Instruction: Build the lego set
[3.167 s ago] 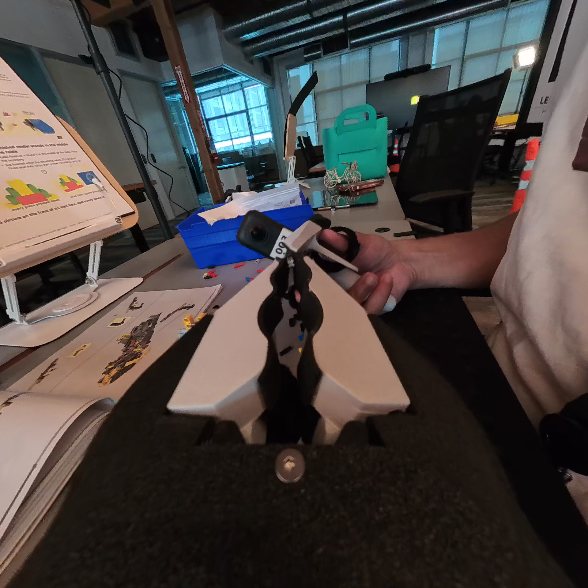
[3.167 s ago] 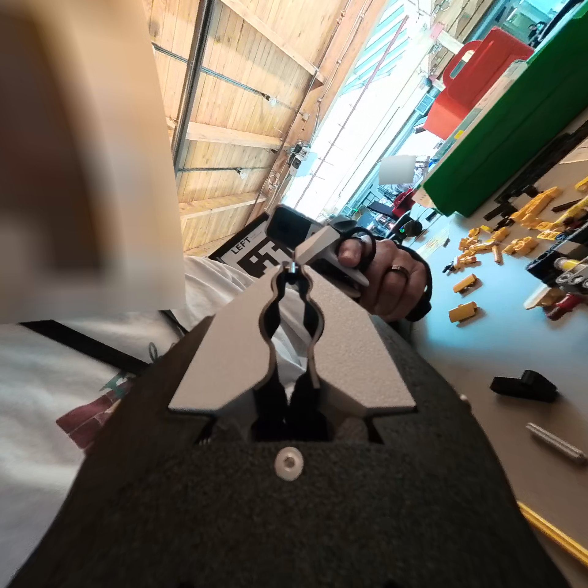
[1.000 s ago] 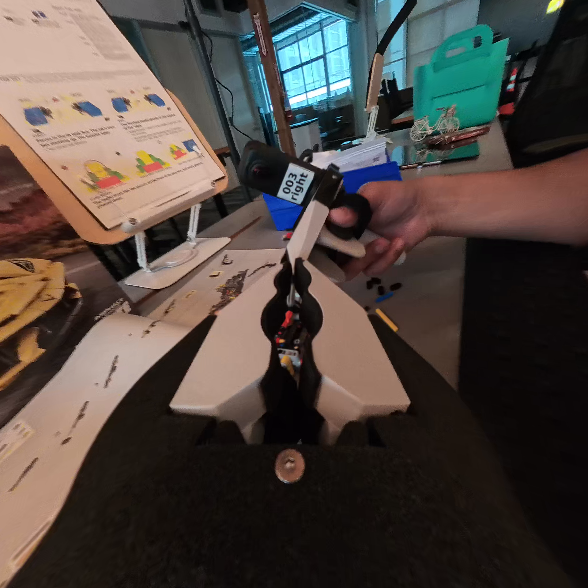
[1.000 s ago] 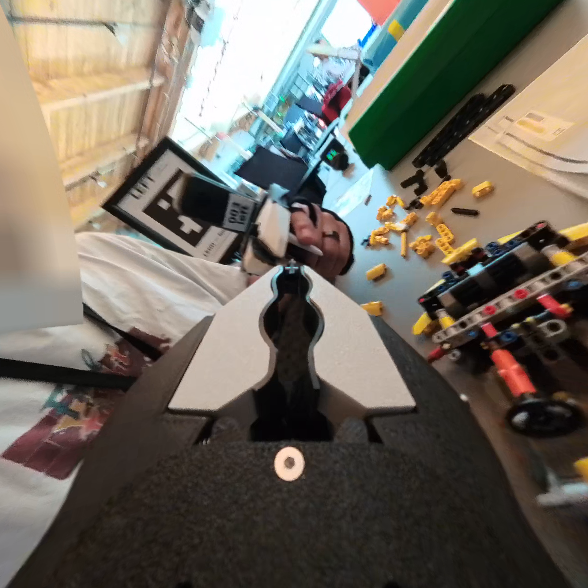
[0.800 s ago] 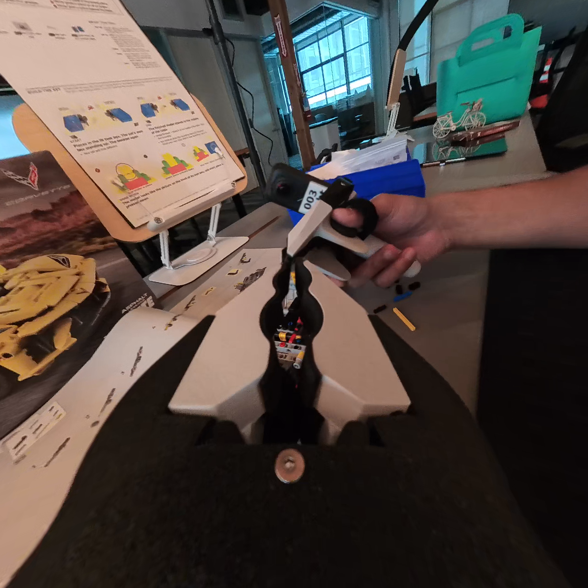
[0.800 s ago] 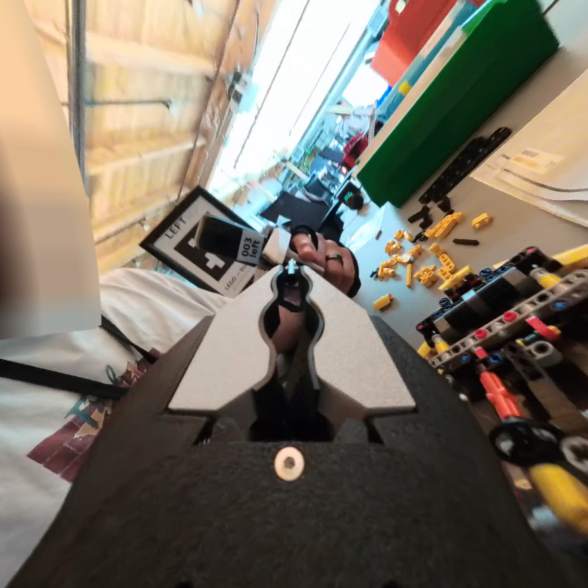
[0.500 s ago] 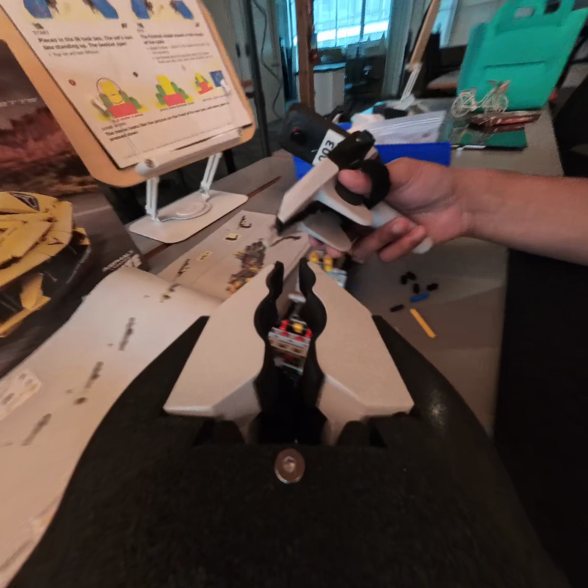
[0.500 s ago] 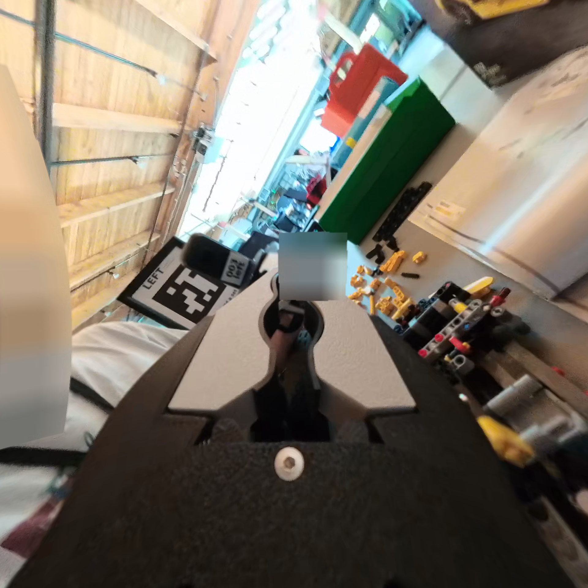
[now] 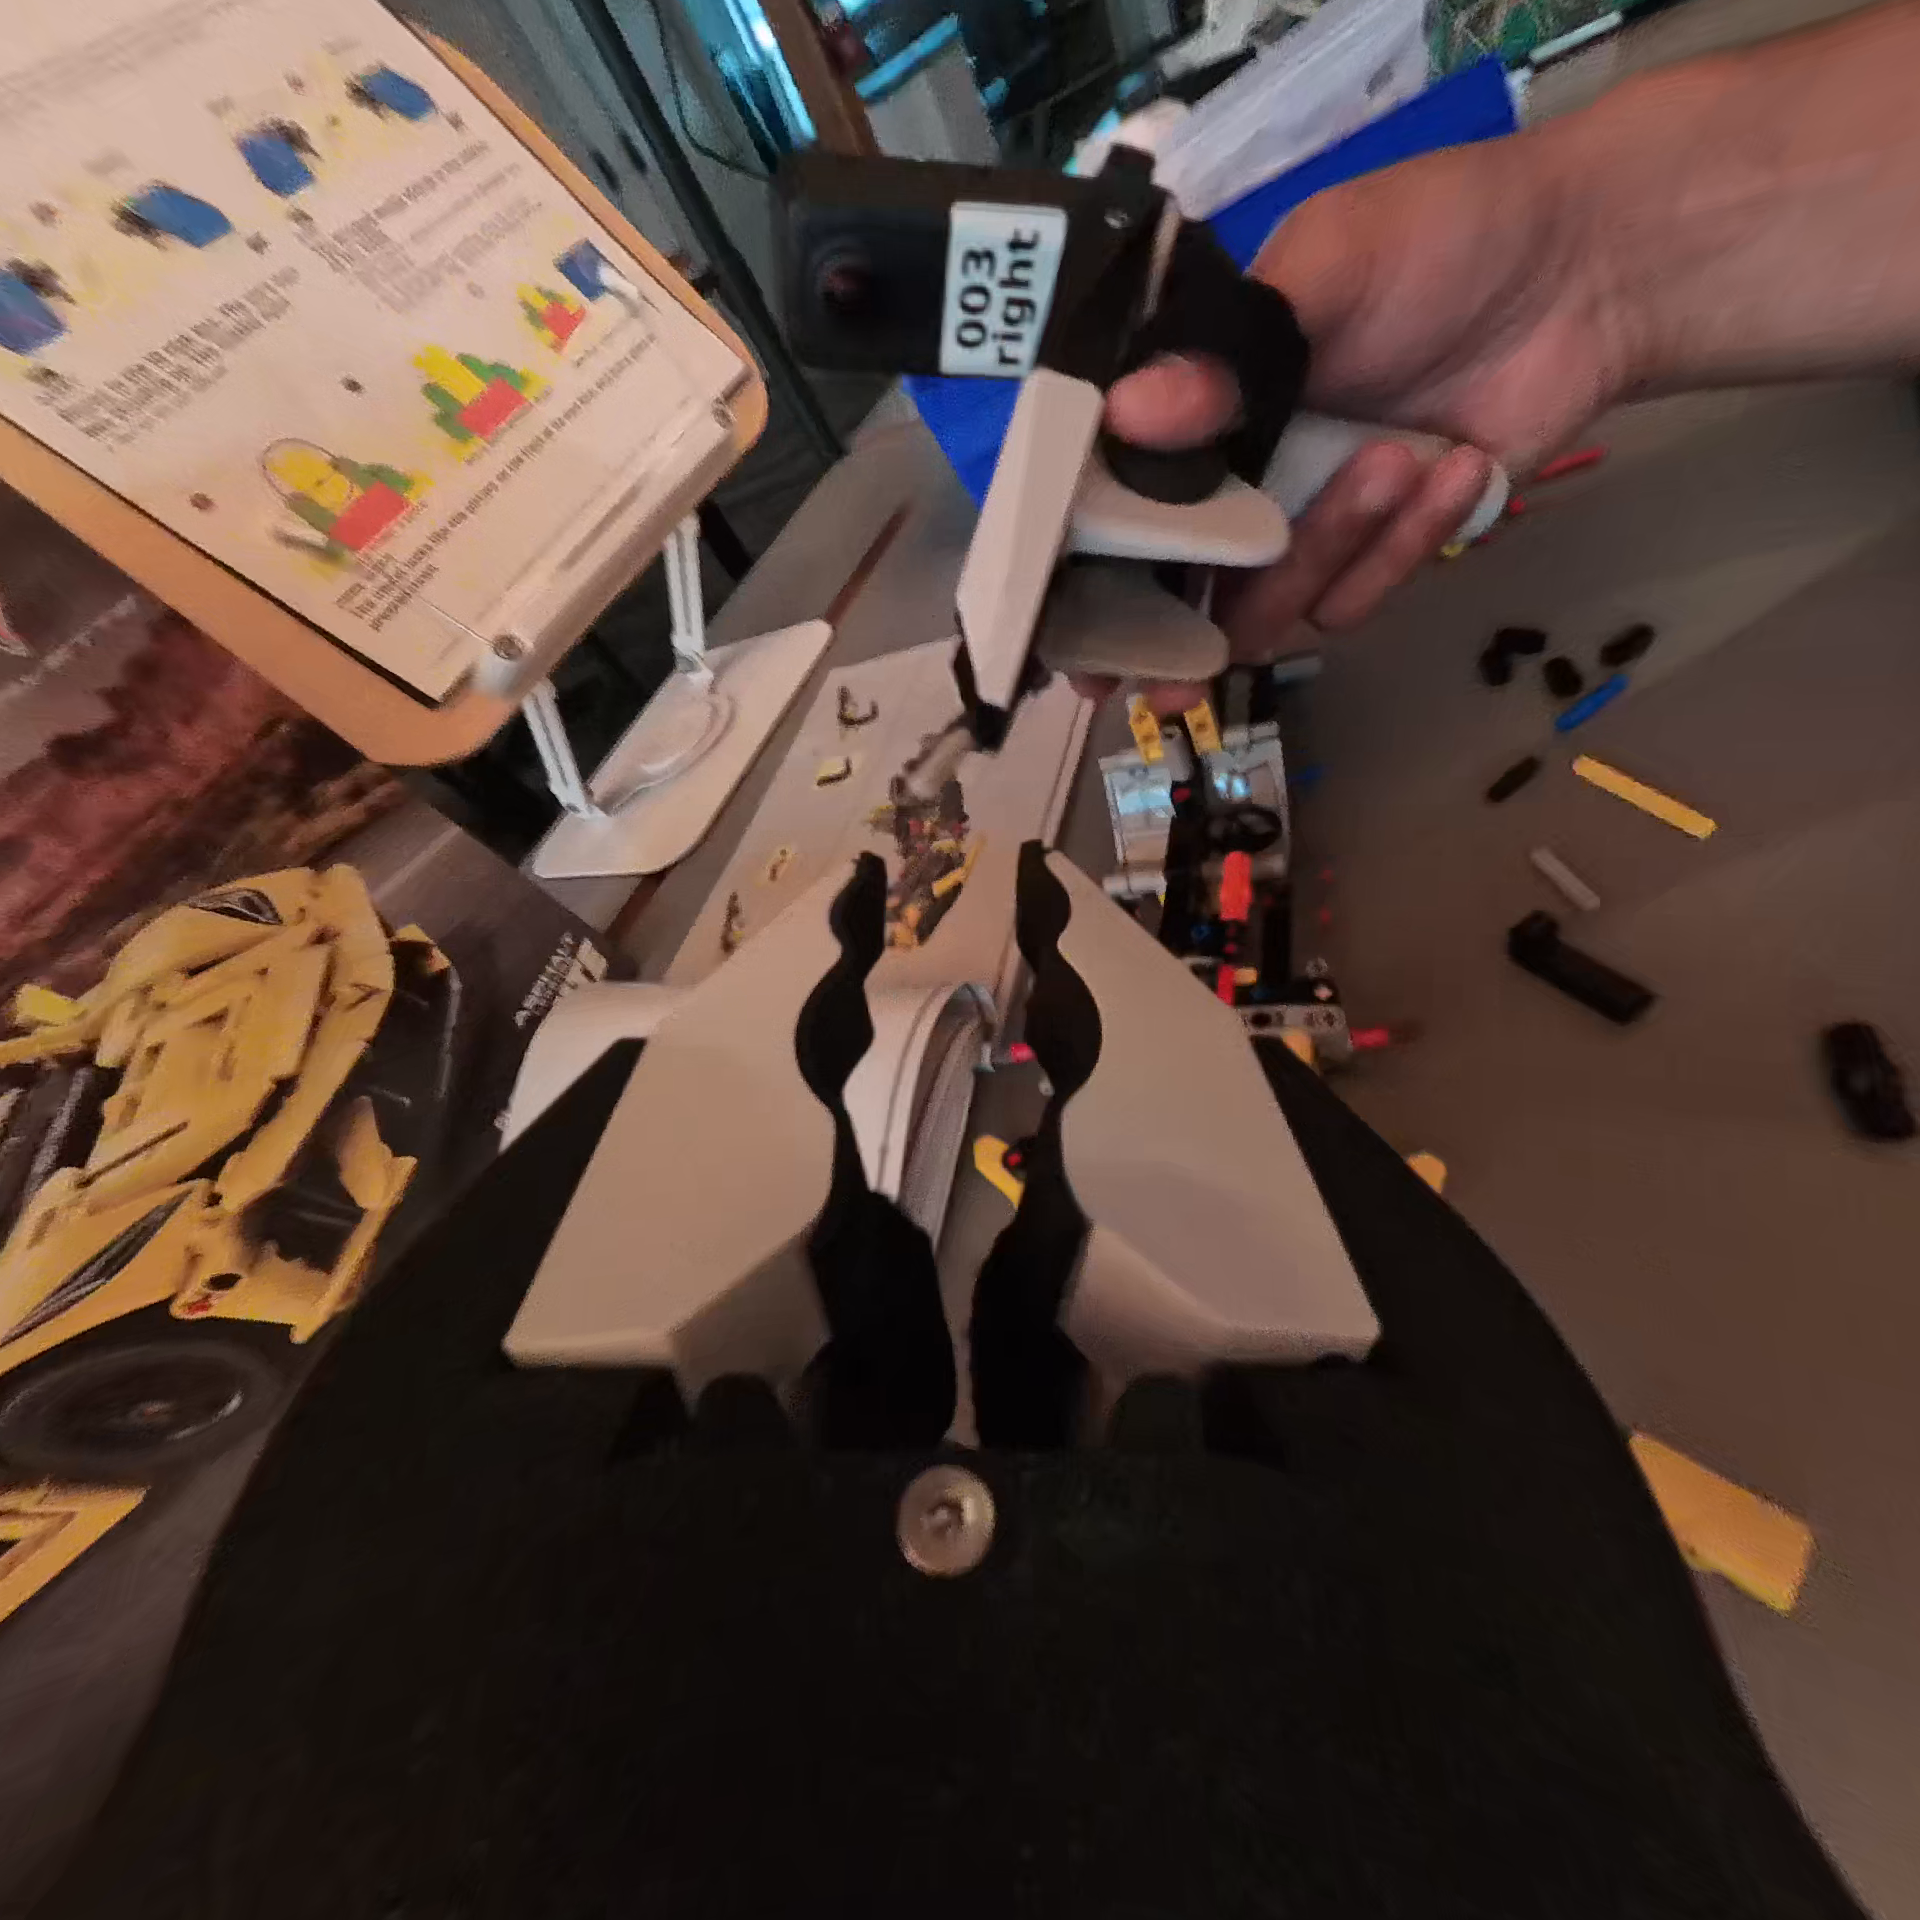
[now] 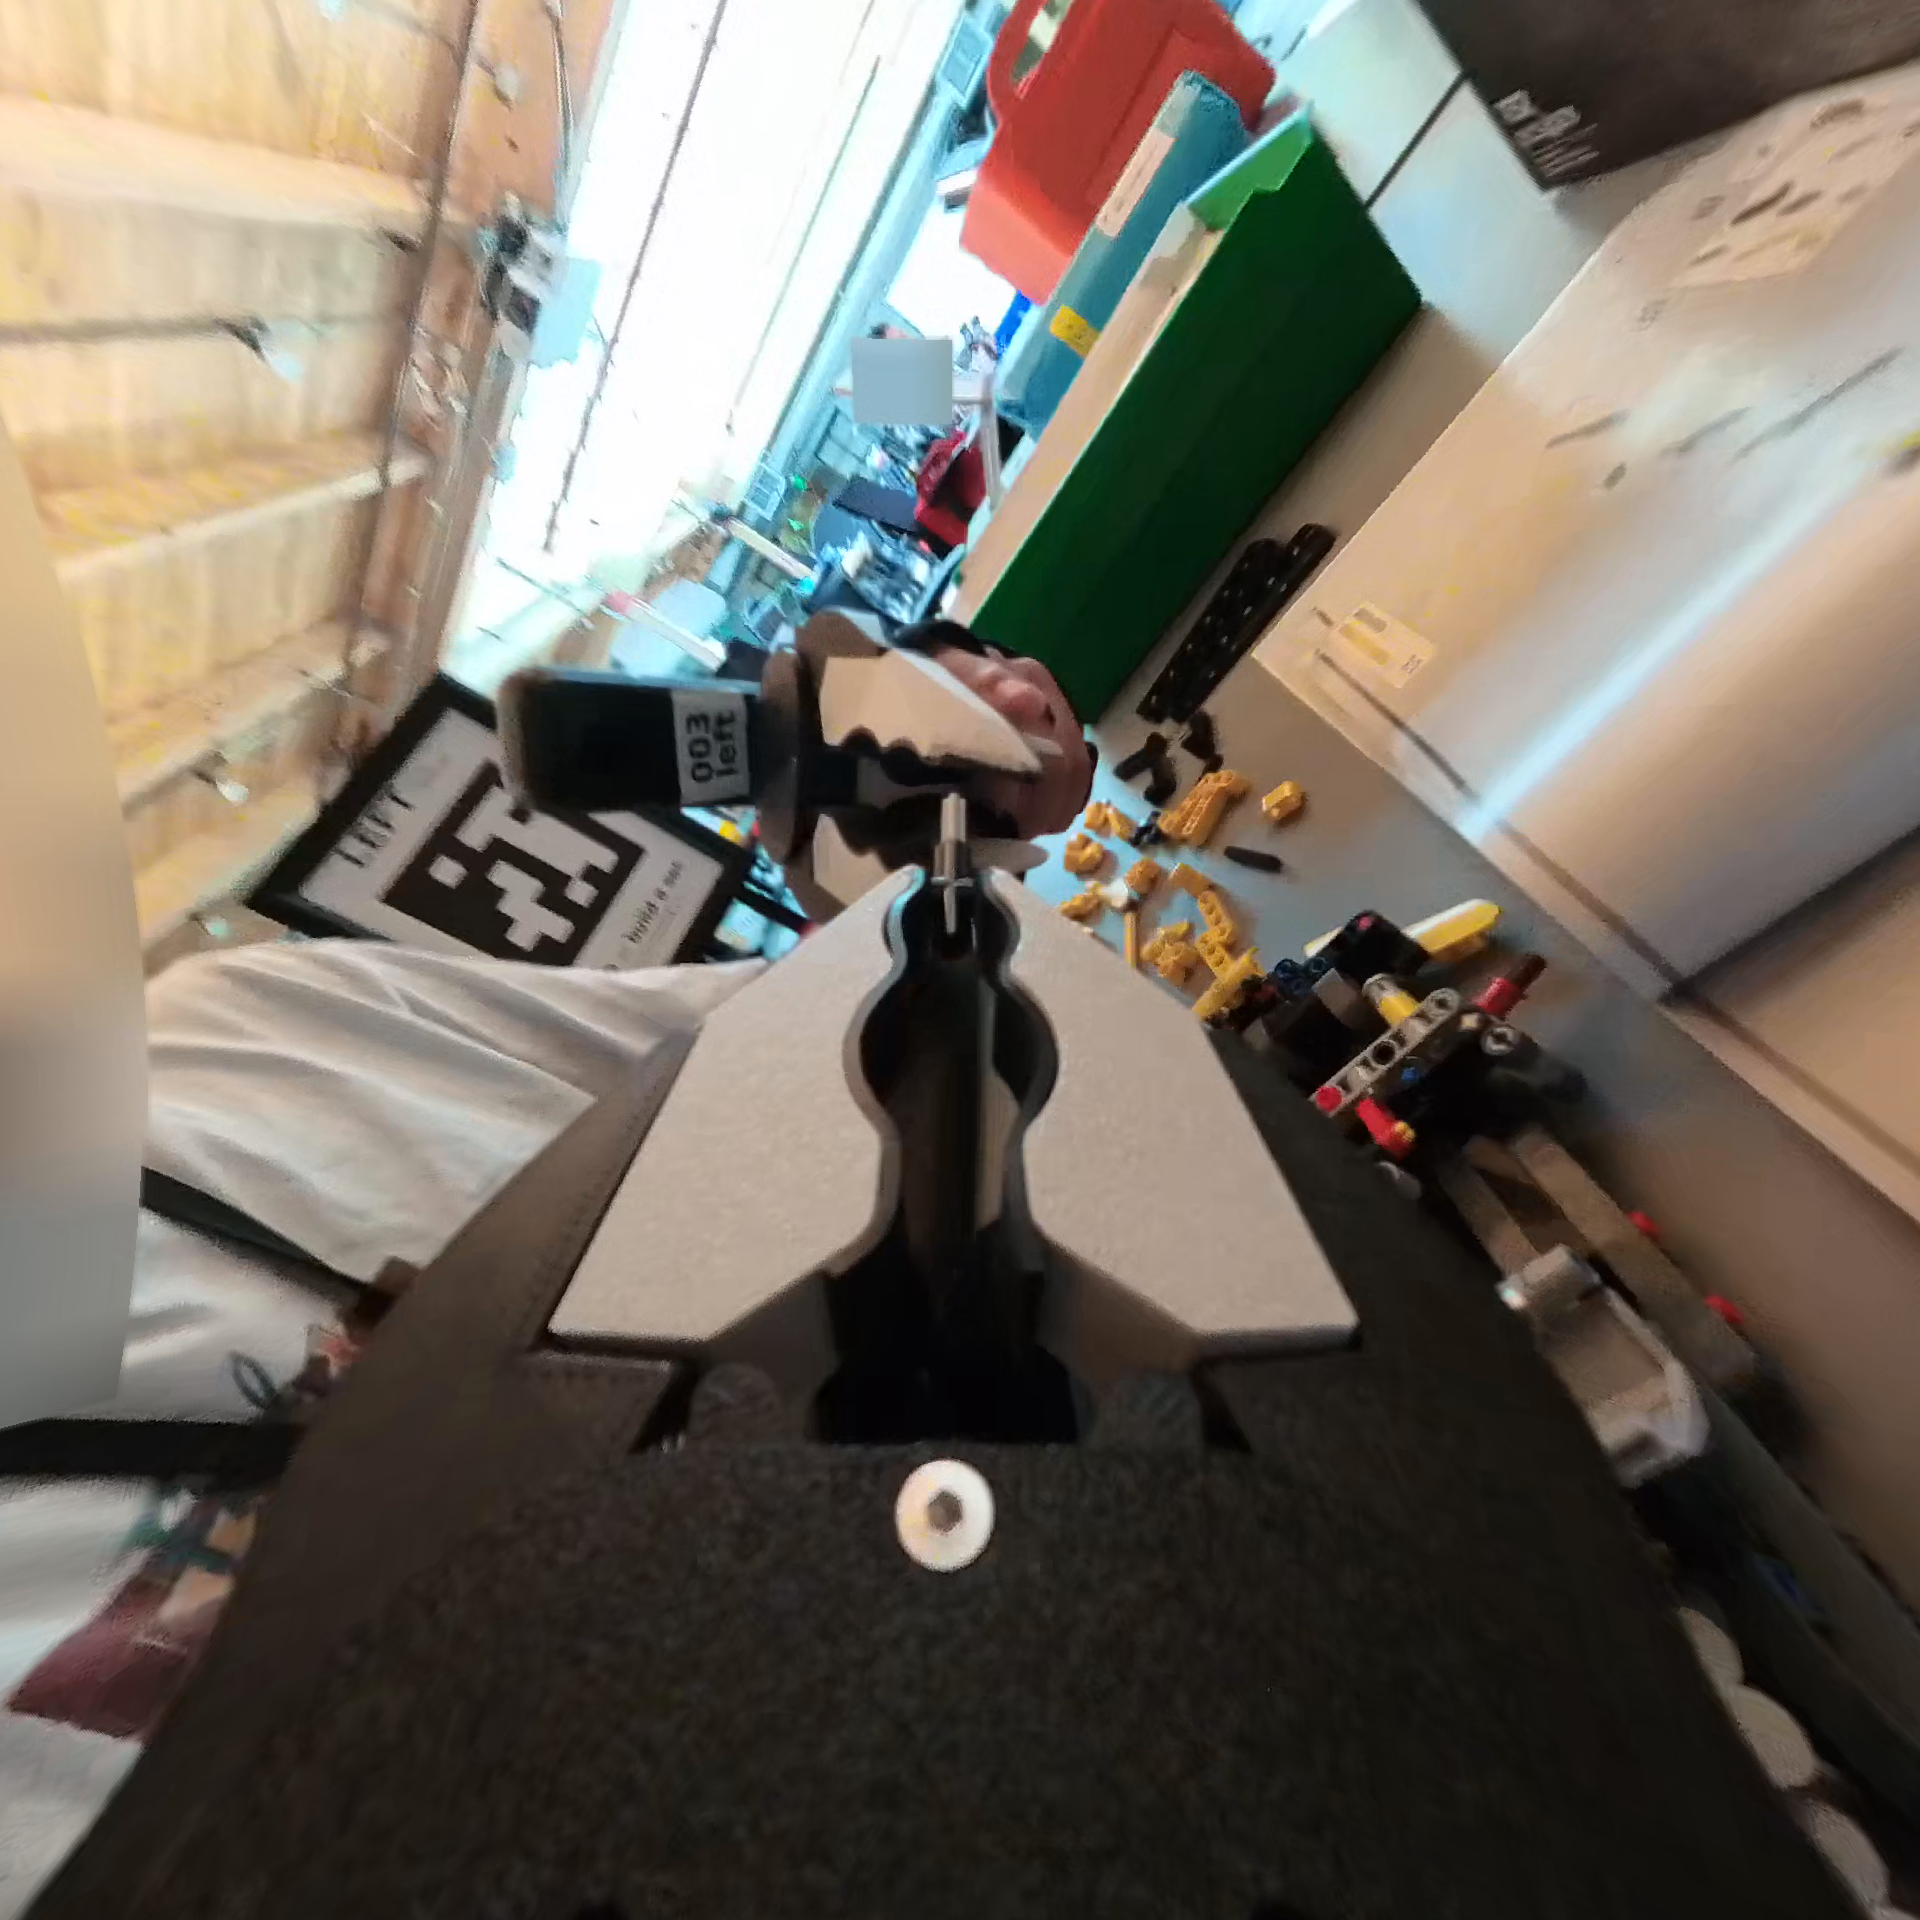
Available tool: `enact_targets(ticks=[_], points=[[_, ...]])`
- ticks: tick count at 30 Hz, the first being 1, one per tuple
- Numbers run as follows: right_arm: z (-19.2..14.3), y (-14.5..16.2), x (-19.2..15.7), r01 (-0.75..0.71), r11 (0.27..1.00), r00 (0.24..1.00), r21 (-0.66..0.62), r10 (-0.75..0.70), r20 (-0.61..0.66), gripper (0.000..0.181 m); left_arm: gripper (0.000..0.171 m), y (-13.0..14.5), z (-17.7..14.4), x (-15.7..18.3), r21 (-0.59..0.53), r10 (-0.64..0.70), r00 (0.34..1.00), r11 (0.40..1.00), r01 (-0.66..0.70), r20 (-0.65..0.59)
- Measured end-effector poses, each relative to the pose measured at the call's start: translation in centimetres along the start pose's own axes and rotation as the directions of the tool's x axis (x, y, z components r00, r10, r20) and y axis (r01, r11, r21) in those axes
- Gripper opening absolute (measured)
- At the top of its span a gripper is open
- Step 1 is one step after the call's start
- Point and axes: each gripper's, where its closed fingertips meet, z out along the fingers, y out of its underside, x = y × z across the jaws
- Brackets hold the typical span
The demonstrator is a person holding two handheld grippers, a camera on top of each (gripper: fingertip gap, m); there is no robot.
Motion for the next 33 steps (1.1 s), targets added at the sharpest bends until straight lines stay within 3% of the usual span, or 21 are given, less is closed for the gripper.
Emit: enact_targets(ticks=[3, 10, 17, 20, 25, 33], points=[[0.4, 0.7, -1.0, 0.029, 0.999, 0.999, -0.040, -0.028, 0.015, 0.006, 0.022, -0.9, -0.1, 0.2, 0.043, 0.033, 0.999, 0.998, -0.034, 0.035], [0.4, 1.2, -1.7, -0.051, 0.997, 0.992, -0.062, 0.058, 0.112, 0.006, 0.009, -2.6, -0.3, 1.1, 0.110, 0.062, 0.997, 0.992, -0.067, 0.040], [0.2, 1.4, -2.2, -0.007, 0.996, 0.991, -0.083, 0.018, 0.134, 0.006, 0.001, -2.8, -0.6, 2.0, 0.119, 0.048, 0.998, 0.992, -0.044, -0.030], [0.2, 1.5, -2.3, 0.114, 0.990, 0.989, -0.086, -0.105, 0.106, 0.007, 0.000, -3.0, -0.7, 2.2, 0.132, -0.050, 0.994, 0.989, 0.062, -0.097], [0.3, 1.4, -2.3, 0.369, 0.926, 0.930, -0.078, -0.368, 0.023, 0.009, 0.000, -3.1, -0.9, 2.4, 0.128, -0.266, 0.927, 0.943, 0.307, -0.263], [0.2, 1.9, -1.6, 0.630, 0.765, 0.767, -0.133, -0.640, -0.048, 0.016, 0.000, -2.3, -0.6, 2.7, 0.079, -0.284, 0.920, 0.946, 0.315, -0.270]])
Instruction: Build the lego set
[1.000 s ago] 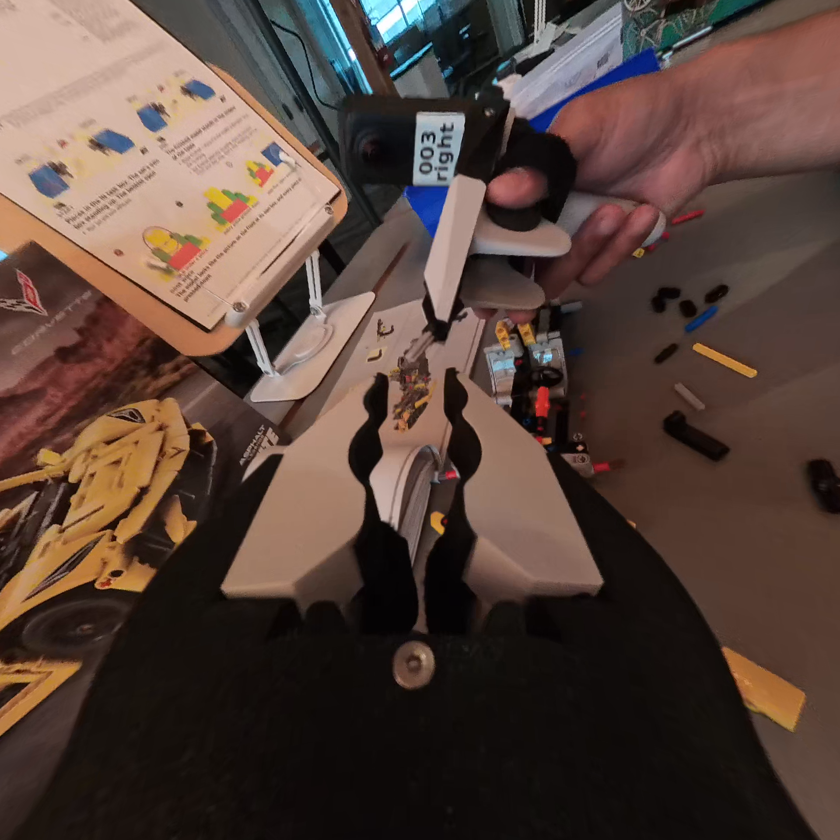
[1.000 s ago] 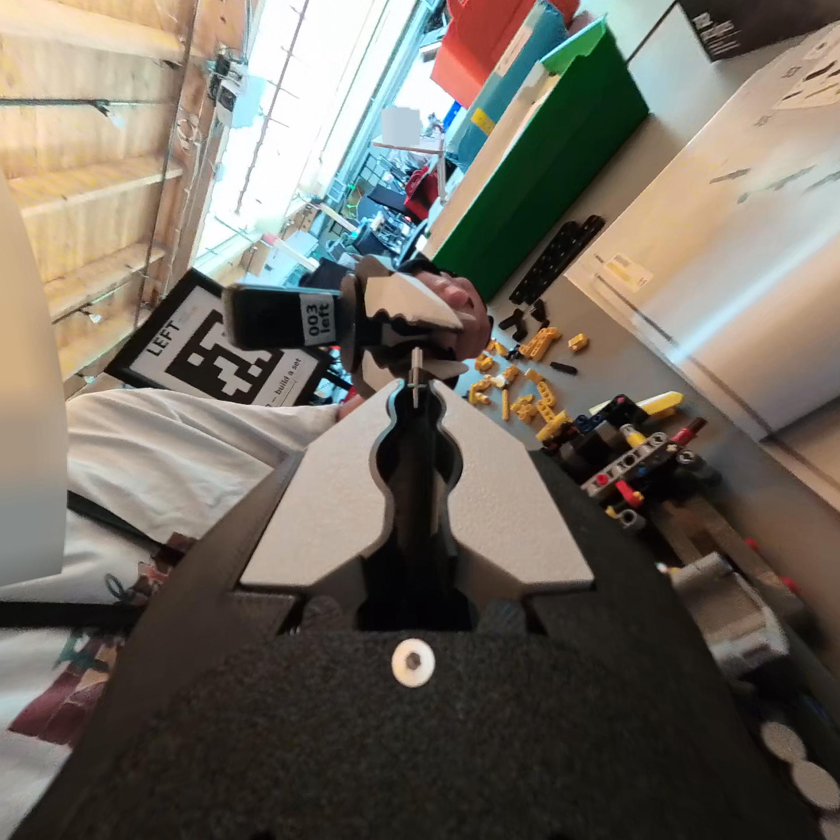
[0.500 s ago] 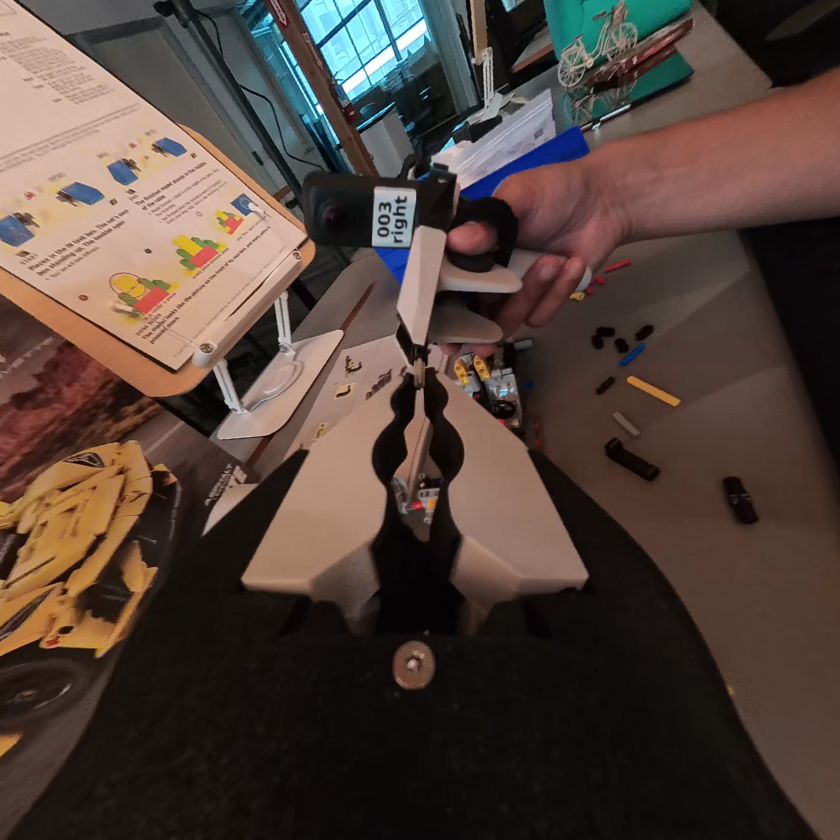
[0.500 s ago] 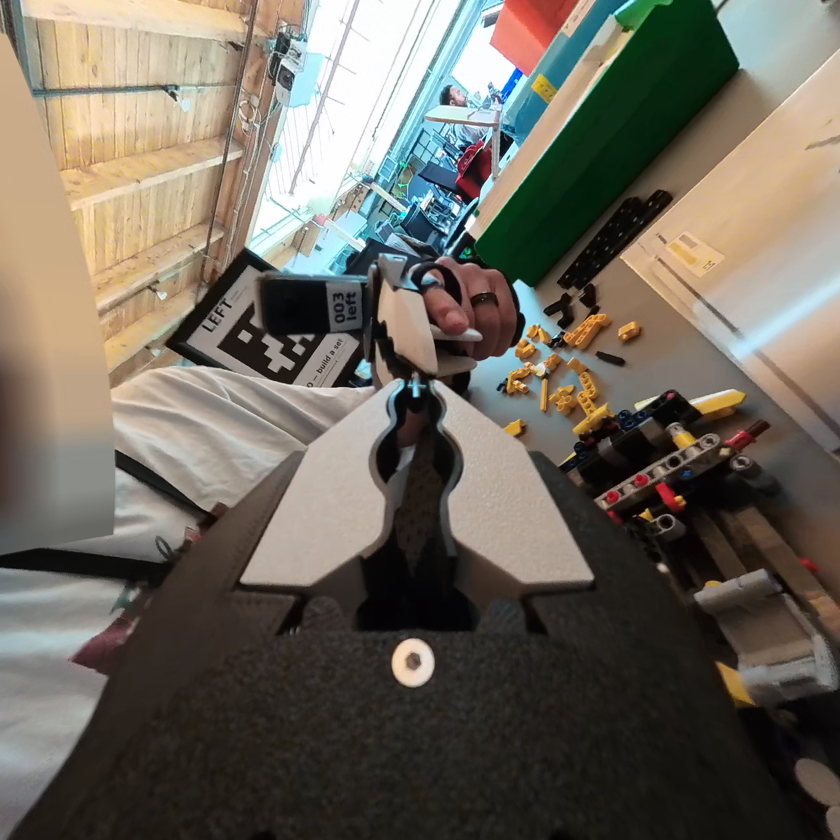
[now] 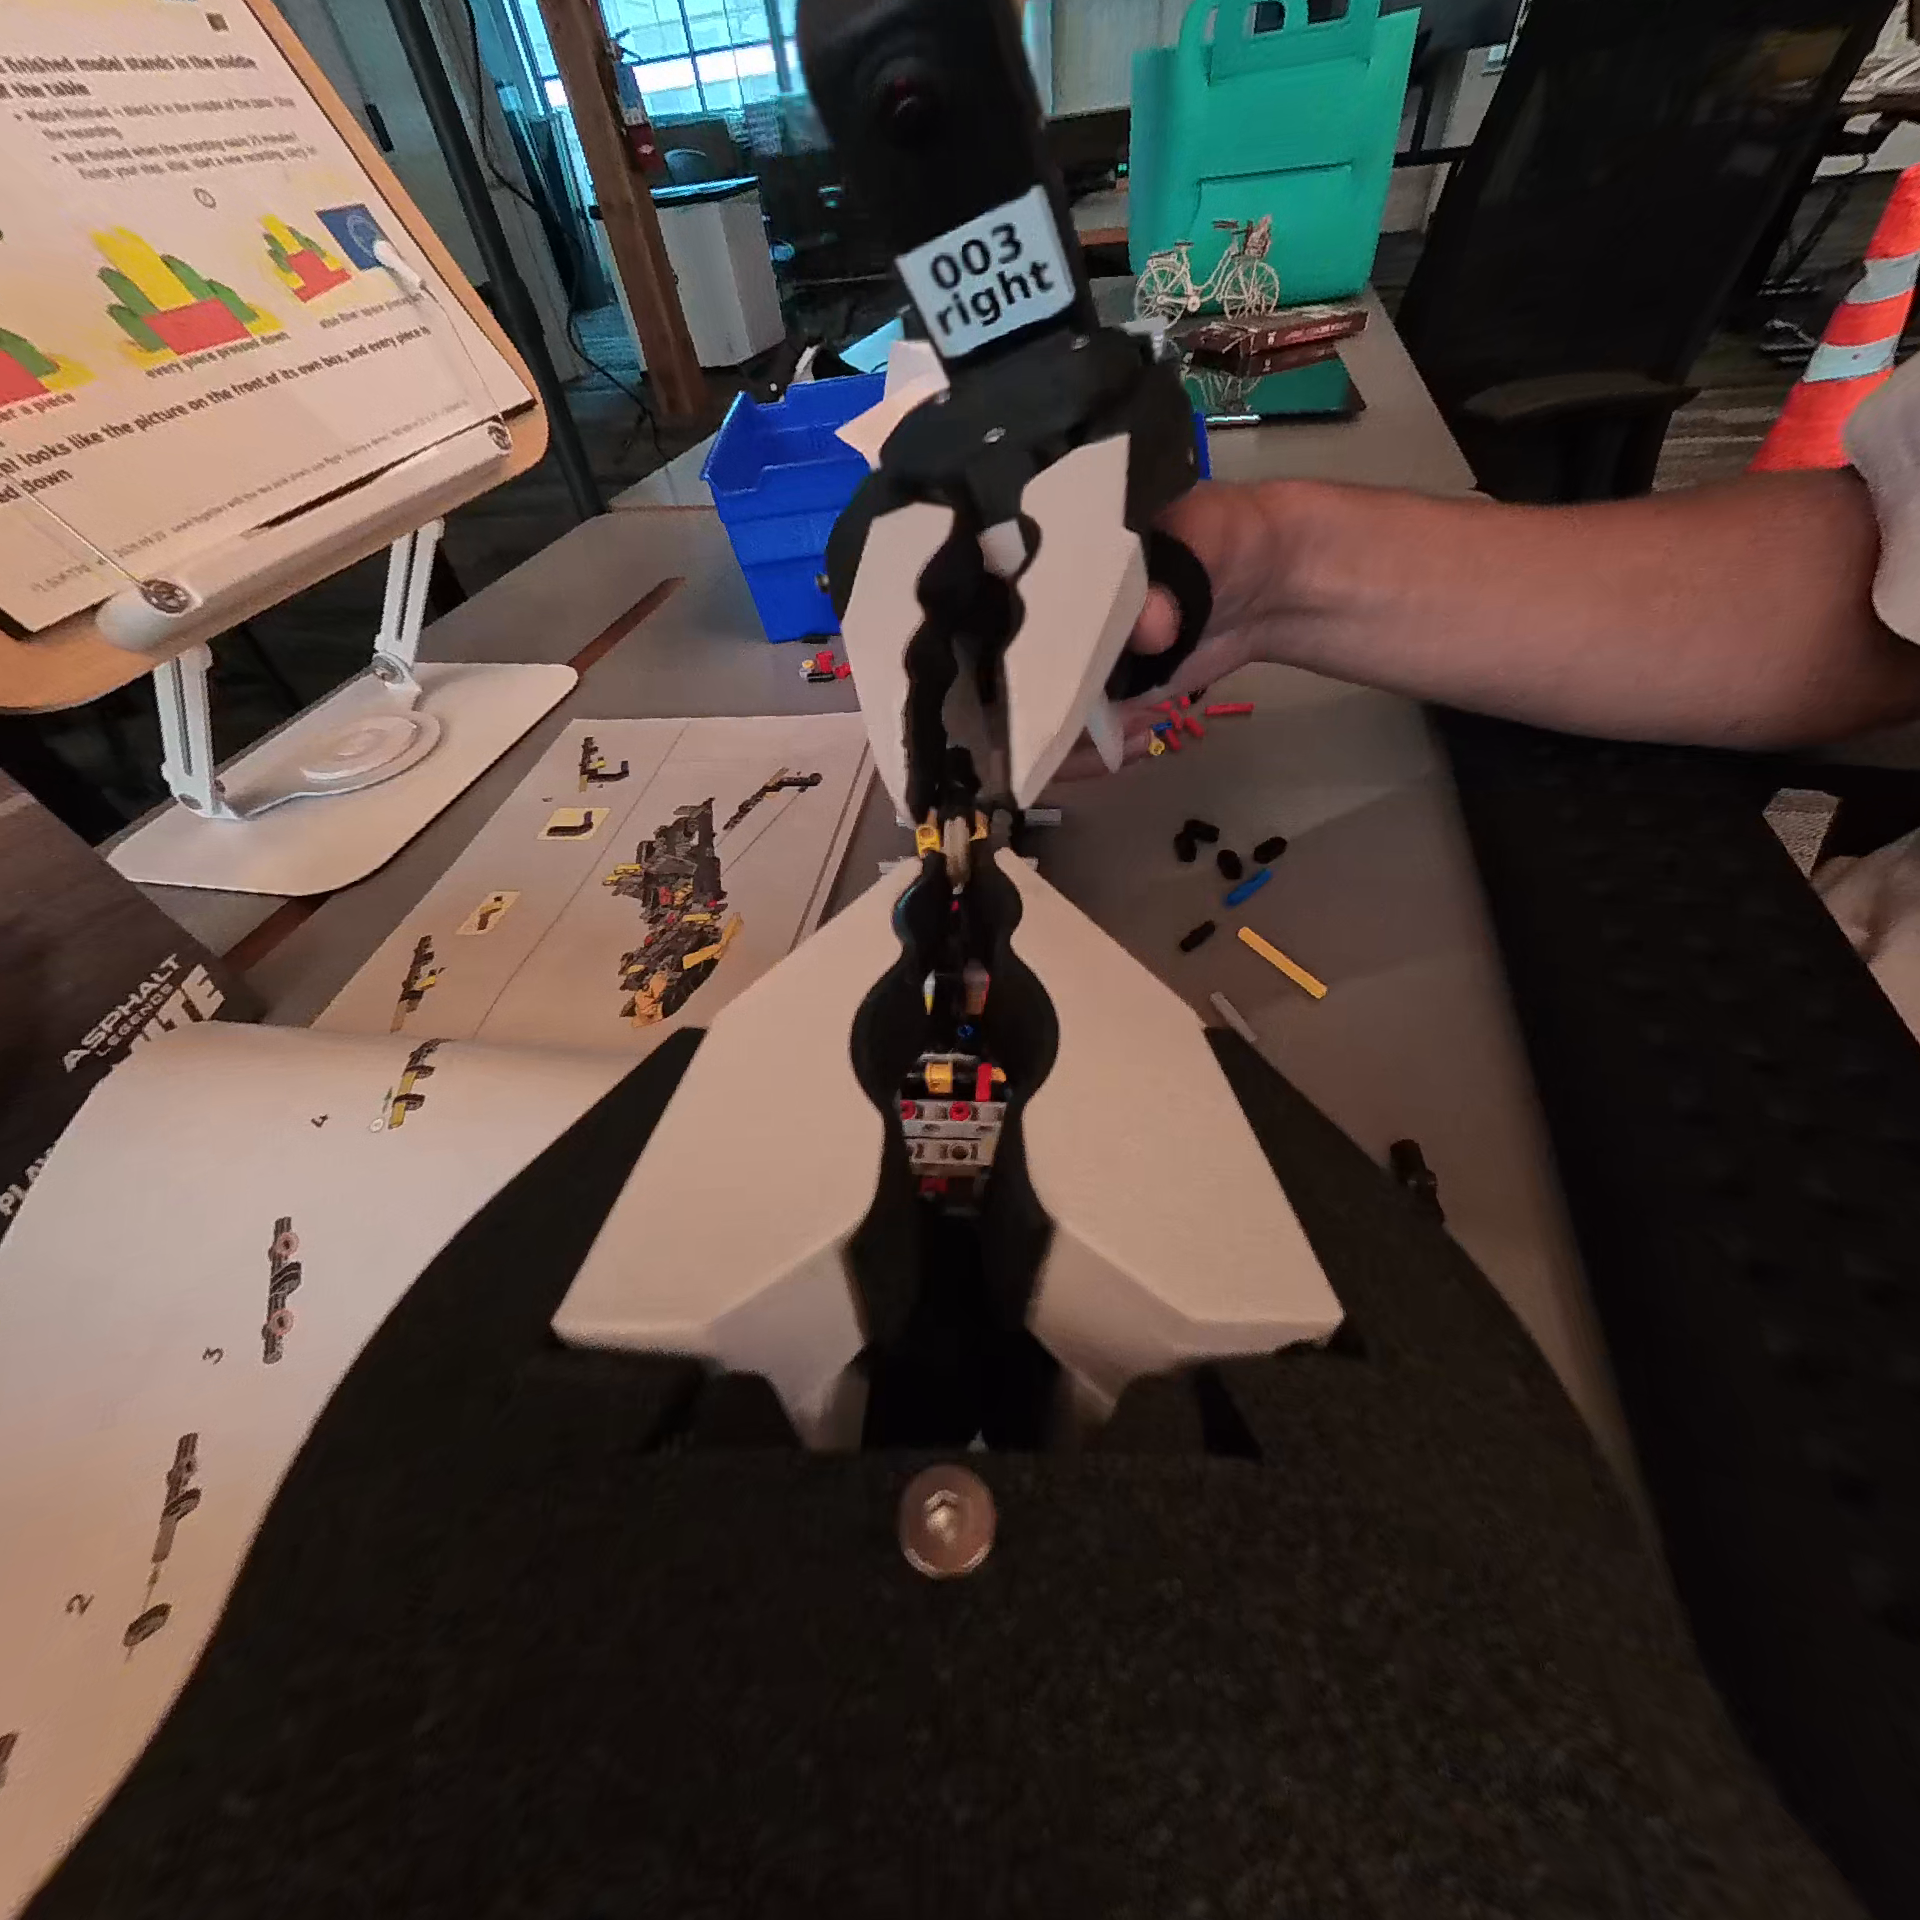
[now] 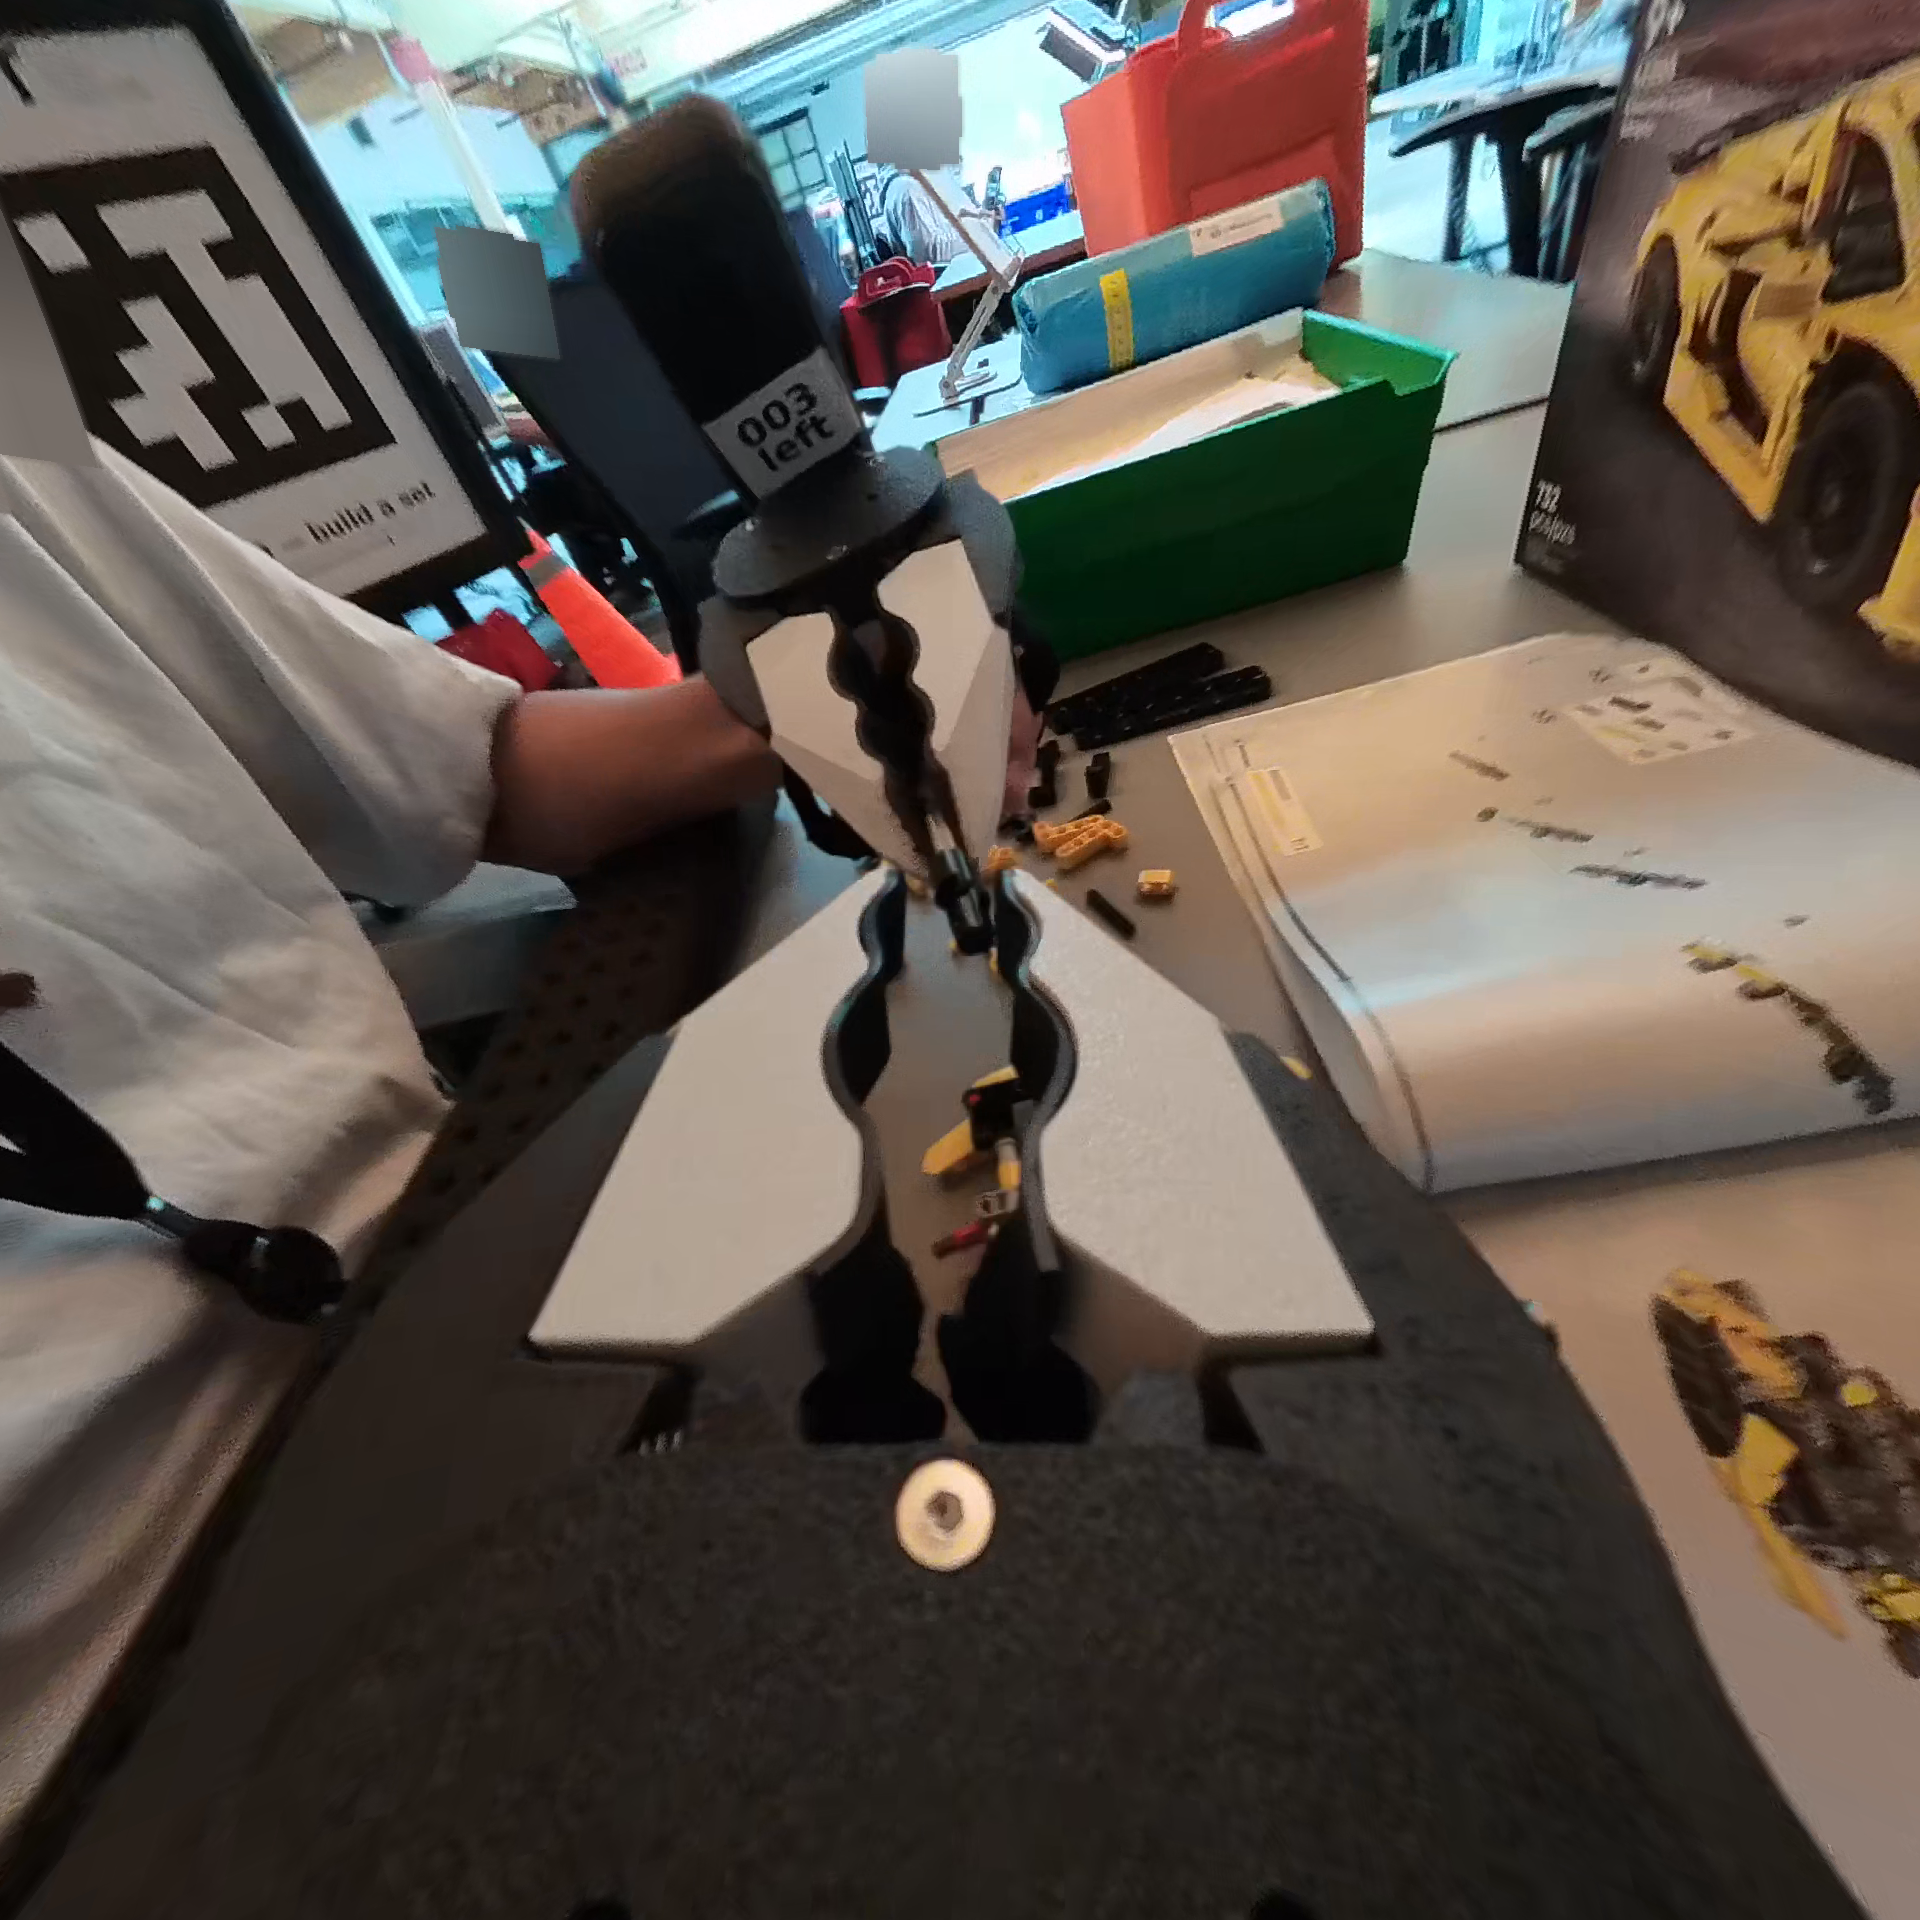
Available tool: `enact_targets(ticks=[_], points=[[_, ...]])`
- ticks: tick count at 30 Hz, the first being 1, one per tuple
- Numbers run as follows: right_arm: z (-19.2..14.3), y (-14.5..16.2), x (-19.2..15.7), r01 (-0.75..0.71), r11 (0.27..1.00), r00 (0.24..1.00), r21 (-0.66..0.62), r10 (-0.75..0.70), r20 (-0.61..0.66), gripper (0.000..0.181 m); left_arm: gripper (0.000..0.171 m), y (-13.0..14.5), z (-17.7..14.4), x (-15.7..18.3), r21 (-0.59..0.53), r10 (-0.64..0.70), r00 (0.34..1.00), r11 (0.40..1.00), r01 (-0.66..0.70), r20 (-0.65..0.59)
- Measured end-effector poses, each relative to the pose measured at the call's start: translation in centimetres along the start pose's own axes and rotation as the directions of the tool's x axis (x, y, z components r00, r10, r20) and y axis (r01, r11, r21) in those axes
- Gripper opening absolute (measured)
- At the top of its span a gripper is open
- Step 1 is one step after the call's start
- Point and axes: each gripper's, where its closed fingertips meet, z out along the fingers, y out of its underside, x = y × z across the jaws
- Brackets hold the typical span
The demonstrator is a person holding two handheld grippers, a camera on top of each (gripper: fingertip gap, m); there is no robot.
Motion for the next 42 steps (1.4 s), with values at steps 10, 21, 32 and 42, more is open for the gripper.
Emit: enact_targets(ticks=[10, 21, 32, 42], points=[[0.0, -1.1, -0.3, 0.295, 0.954, 0.953, 0.061, -0.289, -0.089, 0.015, 0.000, -1.0, -0.4, 0.2, 0.062, -0.090, 0.994, 0.994, 0.094, -0.056], [0.1, -1.8, -1.8, 0.422, 0.900, 0.906, 0.113, -0.413, -0.097, 0.007, 0.001, -2.0, -0.6, 1.4, 0.107, -0.299, 0.917, 0.936, 0.336, -0.263], [0.1, -2.0, -2.2, 0.470, 0.873, 0.882, 0.129, -0.459, -0.106, 0.006, 0.000, -2.6, -0.8, 1.9, 0.111, -0.403, 0.832, 0.874, 0.474, -0.382], [0.1, -2.0, -1.8, 0.375, 0.915, 0.927, 0.150, -0.367, -0.080, 0.006, 0.001, -2.9, -0.8, 1.4, 0.170, -0.325, 0.895, 0.906, 0.387, -0.307]])
